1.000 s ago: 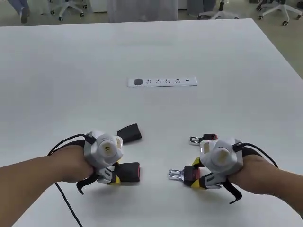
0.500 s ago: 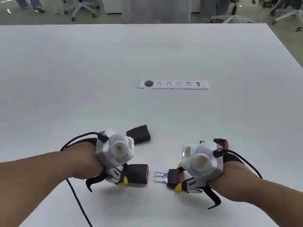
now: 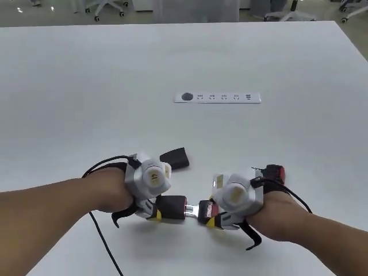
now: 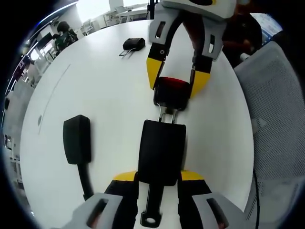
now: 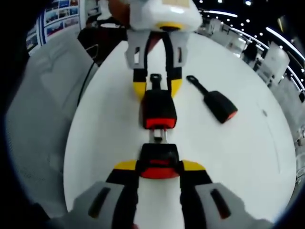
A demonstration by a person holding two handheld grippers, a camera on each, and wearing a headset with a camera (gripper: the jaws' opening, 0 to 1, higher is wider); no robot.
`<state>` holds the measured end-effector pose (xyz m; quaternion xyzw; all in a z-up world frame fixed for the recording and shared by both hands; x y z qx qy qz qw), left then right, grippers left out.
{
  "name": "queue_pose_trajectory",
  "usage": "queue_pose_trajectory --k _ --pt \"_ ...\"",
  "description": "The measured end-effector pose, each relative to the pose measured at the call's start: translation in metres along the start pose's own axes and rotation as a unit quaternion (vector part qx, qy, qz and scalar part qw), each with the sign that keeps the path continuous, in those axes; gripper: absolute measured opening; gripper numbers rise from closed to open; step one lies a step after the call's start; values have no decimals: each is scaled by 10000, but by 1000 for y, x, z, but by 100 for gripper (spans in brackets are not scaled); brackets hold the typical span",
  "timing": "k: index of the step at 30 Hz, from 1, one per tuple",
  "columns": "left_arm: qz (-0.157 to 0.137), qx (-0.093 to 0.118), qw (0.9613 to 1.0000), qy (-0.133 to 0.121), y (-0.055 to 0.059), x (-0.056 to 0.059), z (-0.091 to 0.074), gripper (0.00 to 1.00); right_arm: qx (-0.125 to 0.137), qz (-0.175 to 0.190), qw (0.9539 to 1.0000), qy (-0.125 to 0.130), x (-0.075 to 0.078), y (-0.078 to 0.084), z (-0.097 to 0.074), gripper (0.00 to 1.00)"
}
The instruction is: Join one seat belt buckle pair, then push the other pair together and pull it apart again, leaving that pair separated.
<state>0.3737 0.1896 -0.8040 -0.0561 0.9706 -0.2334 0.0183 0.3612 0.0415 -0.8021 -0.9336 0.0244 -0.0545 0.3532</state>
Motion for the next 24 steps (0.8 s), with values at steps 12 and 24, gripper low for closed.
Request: queue_pose_trajectory --k 12,24 --pt "175 220 9996 57 3 0 -2 32 159 73 9998 -65 1 -3 5 31" --pt "338 187 9992 106 0 1 0 31 204 80 9997 -56 1 -10 11 30"
Point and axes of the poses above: the centre of the closed fingertips' face, and the gripper's own axes: z roughly forward along the fingers, x roughly to its right, y roughly out of its underside, the point moved 6 cm from there along -z, roughly backward along the fingers, and after that the axes turned 8 degrees about x, right-handed, at the moved point
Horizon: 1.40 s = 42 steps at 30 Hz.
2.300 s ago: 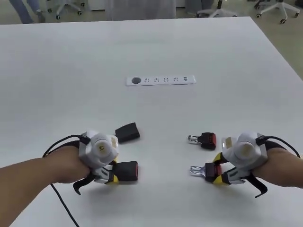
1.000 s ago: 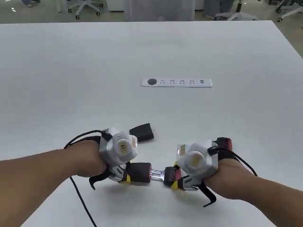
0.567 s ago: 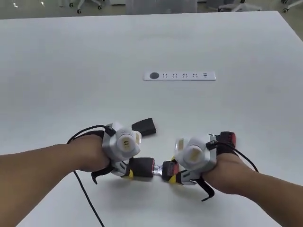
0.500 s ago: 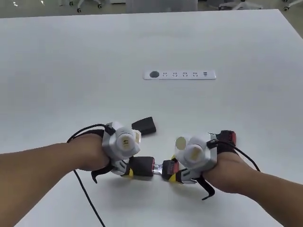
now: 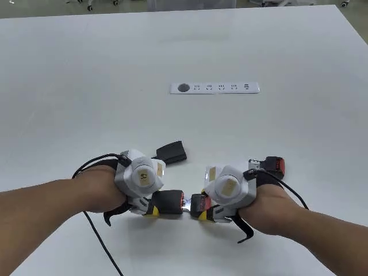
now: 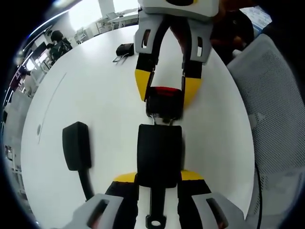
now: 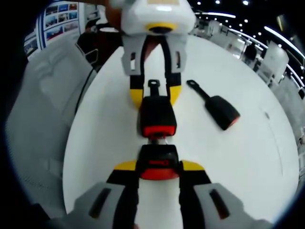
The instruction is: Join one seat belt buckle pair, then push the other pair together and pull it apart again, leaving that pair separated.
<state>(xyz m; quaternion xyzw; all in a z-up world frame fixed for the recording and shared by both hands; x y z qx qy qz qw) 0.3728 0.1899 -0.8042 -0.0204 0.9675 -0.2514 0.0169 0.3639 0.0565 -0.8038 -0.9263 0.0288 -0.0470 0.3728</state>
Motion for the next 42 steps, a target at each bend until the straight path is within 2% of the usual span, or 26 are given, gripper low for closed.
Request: queue_pose_trajectory --k 7,11,19,27,42 --pt "22 -32 10000 29 0 0 0 31 20 -11 10000 -15 1 -7 7 30" --pt "85 -59 9999 44 -1 0 2 31 -60 -84 9999 -9 0 -9 6 30" --pt "8 -136 9999 50 0 -2 2 31 5 -42 10000 -18 1 -7 4 31" --pt "86 -314 9994 96 -2 -2 2 31 -15 -69 10000 -43 1 -5 2 31" --pt "-73 -250 9996 64 -1 -2 1 32 71 -100 9999 -100 3 -2 1 31"
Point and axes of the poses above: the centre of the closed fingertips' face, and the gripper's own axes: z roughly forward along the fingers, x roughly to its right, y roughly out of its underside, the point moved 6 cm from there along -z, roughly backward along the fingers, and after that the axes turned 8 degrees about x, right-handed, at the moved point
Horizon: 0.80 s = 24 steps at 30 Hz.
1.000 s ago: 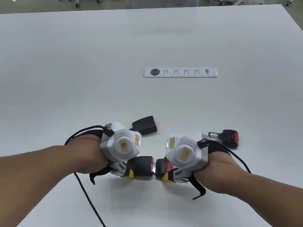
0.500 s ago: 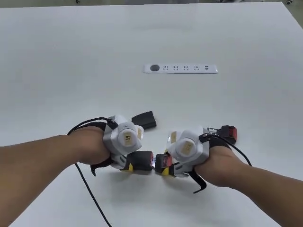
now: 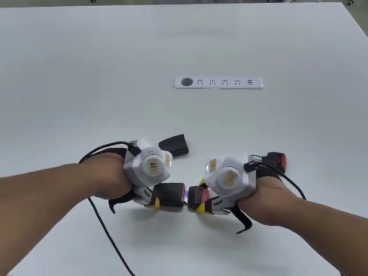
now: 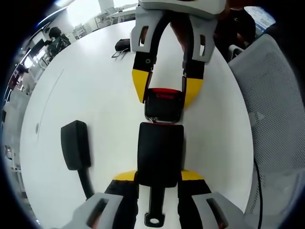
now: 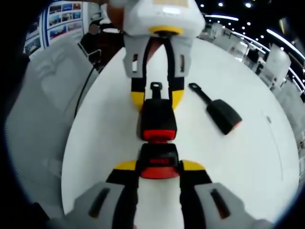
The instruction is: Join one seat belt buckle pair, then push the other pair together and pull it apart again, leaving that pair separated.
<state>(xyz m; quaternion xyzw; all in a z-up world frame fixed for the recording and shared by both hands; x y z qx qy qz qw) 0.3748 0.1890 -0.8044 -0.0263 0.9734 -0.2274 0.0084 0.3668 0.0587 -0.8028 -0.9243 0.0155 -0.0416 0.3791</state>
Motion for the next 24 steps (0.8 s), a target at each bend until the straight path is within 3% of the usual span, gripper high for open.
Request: queue_pose_trajectory --k 8,17,19,21,24 --pt "-56 -40 10000 -8 -1 0 0 32 16 8 10000 -20 1 1 1 32" --pt "-349 -92 9992 -188 -1 2 -2 33 49 111 9999 -13 1 1 1 33" --pt "-652 -129 9974 -274 1 2 -2 33 47 137 9999 -39 0 2 2 35" --pt "-665 -75 9973 -292 0 2 -2 33 -73 74 9999 -64 -1 7 5 38" --pt "-734 0 9971 -213 1 7 -2 43 11 102 9999 -37 -2 6 4 40"
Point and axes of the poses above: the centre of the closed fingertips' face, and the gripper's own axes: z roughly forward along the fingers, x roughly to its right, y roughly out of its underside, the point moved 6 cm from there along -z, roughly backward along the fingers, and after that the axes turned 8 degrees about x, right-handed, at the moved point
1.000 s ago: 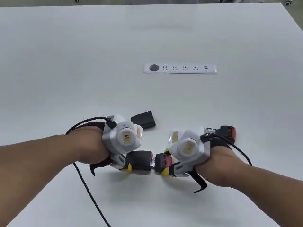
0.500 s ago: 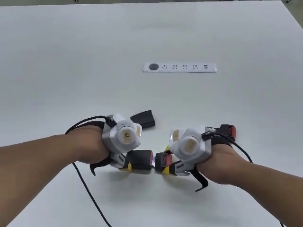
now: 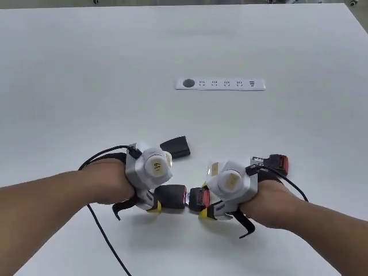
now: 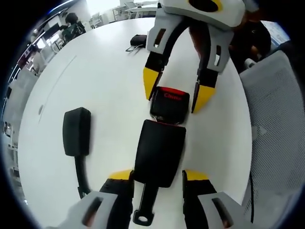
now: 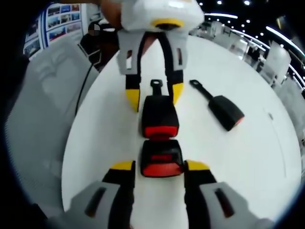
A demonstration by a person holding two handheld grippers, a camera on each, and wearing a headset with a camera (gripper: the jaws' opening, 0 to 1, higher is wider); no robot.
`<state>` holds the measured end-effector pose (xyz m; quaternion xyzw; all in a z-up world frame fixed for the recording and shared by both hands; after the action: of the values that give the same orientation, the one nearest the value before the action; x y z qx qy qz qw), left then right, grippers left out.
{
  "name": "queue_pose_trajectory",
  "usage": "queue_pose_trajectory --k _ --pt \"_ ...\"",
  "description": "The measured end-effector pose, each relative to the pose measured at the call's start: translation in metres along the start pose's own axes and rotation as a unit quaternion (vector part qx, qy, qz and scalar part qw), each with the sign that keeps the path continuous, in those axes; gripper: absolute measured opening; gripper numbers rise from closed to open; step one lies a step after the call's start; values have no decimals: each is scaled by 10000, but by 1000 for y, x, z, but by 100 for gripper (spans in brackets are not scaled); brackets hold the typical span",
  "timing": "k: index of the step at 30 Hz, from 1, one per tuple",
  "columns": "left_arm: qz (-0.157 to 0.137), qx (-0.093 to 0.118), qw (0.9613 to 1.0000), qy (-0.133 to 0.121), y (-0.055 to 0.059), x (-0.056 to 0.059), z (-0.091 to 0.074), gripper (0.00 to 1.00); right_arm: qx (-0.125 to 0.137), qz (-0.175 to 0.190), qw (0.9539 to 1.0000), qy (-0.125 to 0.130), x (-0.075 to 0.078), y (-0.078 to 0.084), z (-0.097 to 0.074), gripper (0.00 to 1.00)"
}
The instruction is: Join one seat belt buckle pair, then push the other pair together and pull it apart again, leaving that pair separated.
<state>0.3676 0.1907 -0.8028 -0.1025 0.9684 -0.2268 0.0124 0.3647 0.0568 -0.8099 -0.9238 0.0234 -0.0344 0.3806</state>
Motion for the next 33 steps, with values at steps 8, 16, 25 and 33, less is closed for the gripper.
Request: queue_pose_trajectory --k 8,16,25,33 --pt "-147 367 9992 -73 -13 2 -20 44 250 -16 9997 83 2 -14 -16 40" --pt "-135 934 9938 -589 -38 -29 -41 44 323 -139 9992 210 15 -15 -39 38" --pt "-402 954 9913 -818 -41 -70 -44 47 23 -63 9985 543 47 19 -75 37" --pt "-465 884 9905 -945 -37 -94 -35 47 -367 116 9959 813 81 63 -110 38"
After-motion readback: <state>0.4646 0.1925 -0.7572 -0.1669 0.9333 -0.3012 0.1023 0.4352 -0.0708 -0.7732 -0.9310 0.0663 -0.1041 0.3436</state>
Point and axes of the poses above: the centre of the closed fingertips' face, and the gripper's own axes: z roughly forward along the fingers, x roughly to its right, y roughly out of its underside, the point moved 6 cm from there along -z, roughly backward along the fingers, and after that the axes turned 8 degrees about x, right-handed, at the moved point
